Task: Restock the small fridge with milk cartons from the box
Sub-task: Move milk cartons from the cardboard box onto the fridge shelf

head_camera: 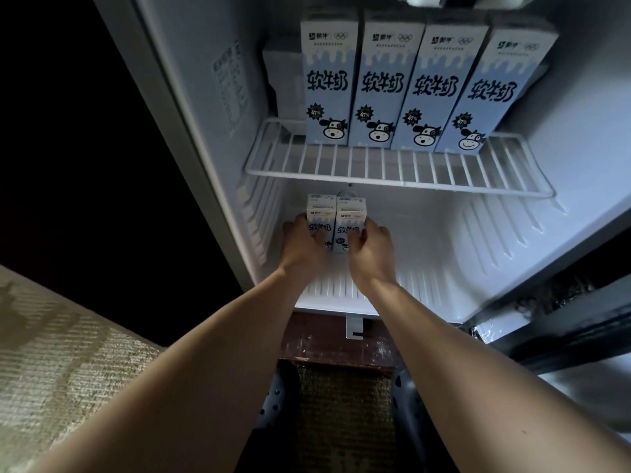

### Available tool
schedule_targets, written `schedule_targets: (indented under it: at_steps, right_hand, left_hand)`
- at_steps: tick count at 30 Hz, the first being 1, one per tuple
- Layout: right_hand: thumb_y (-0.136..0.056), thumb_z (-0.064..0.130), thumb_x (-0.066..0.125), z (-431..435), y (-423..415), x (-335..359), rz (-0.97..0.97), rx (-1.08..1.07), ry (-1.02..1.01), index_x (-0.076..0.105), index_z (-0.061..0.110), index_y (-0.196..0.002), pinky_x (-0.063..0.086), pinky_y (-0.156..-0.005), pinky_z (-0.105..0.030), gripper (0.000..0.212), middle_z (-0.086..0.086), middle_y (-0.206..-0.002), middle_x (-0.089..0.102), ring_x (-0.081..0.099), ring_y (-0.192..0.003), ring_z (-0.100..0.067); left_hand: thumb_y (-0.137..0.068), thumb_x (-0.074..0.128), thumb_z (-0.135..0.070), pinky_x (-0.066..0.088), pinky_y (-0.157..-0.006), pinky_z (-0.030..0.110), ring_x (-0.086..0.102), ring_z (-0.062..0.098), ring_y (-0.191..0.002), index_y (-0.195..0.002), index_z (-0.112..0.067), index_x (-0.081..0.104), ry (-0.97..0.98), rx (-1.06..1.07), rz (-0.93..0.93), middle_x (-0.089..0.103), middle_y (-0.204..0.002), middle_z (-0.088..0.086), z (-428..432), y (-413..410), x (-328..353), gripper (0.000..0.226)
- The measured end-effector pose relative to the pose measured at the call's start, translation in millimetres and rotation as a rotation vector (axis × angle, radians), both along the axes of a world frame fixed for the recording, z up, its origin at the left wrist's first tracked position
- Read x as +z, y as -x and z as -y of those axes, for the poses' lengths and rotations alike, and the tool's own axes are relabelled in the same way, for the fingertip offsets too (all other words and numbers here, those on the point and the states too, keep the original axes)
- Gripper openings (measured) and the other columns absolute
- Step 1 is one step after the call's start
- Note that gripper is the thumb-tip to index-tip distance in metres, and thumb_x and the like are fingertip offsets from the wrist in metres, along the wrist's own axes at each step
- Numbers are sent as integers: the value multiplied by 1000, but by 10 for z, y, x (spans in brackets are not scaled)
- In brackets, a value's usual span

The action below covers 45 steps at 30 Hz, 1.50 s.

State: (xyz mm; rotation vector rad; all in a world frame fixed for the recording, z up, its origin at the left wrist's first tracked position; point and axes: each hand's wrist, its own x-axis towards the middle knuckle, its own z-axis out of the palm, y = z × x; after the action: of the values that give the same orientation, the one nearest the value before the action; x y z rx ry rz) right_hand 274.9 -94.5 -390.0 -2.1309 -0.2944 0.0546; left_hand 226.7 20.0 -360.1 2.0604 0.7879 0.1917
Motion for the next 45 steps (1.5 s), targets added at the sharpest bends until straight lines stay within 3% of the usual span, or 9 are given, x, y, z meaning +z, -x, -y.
schedule_targets:
  at_steps: [5, 8, 11, 14, 20, 24, 31, 41, 45]
  right_hand:
    - [-93, 31, 64, -3, -45, -41, -32, -97, -52, 56, 7, -90, 36, -53, -19, 26, -10, -87, 61, 61, -73, -21]
    - [-93, 31, 66, 8, 19, -38, -57, -84, -80, 50, 8, -94, 39, -55, -22, 28, -9, -89, 60, 61, -76, -20]
    - [-97, 26, 62, 82, 105, -18, -106, -34, -71, 46, 11, -103, 41, -55, -16, 22, -5, -97, 61, 61, -83, -16]
    - [-101, 27, 56, 124, 108, 46, -88, -47, 7, 51, 10, -105, 48, -62, -31, 19, -2, -92, 64, 61, -80, -19]
    - [-101, 24, 55, 56, 52, 75, -121, -61, -4, 51, 8, -101, 38, -53, -22, 16, -7, -89, 66, 60, -75, -18]
    - [-102, 24, 54, 30, 26, 104, -122, -65, -12, 49, 9, -101, 37, -52, -23, 16, -7, -89, 64, 56, -74, -18]
    - [-102, 28, 53, 19, 51, 85, -177, -52, -59, 52, 9, -109, 41, -69, -27, 20, -4, -96, 65, 60, -84, -19]
    - [-100, 23, 57, 66, 53, 29, -179, 21, -9, 52, 7, -119, 49, -78, -30, 25, 0, -100, 58, 60, -93, -19]
    - [-102, 25, 54, 77, 66, 24, -172, 39, 24, 52, 8, -122, 45, -73, -27, 26, 1, -101, 58, 58, -90, -17]
  left_hand:
    - [-97, 59, -19, 49, -85, 33, 59, 24, -103, -120, -8, 51, 73, 77, 27, 57, -120, 10, 16, -5, -110, 27]
    - [-95, 63, -22, 46, -76, 32, 59, 23, -93, -106, -8, 48, 87, 102, 2, 62, -107, 10, -6, 0, -121, 23]
    - [-95, 64, -23, 41, -71, 29, 56, 21, -86, -108, -7, 48, 81, 98, -10, 59, -98, 5, -31, 17, -101, 26]
    - [-97, 62, -22, 39, -69, 27, 54, 20, -83, -109, -7, 49, 90, 100, -10, 55, -87, -1, -21, 23, -103, 24]
    - [-97, 61, -18, 42, -73, 27, 62, 27, -102, -117, -5, 50, 107, 119, -1, 64, -111, 9, -35, -55, -34, 27]
    - [-96, 62, -20, 44, -74, 28, 63, 28, -103, -116, -5, 49, 96, 125, 6, 64, -113, 10, -46, -43, -85, 27]
    - [-96, 61, -22, 49, -78, 31, 63, 29, -101, -114, -6, 48, 80, 131, -3, 64, -109, 11, -69, -41, -85, 27]
    - [-98, 59, -24, 52, -91, 40, 62, 30, -108, -120, -9, 48, 46, 107, -6, 64, -120, 11, -66, -20, -119, 29]
    - [-97, 58, -26, 53, -92, 41, 62, 29, -108, -120, -12, 49, 34, 112, -8, 63, -121, 9, -58, -28, -126, 28]
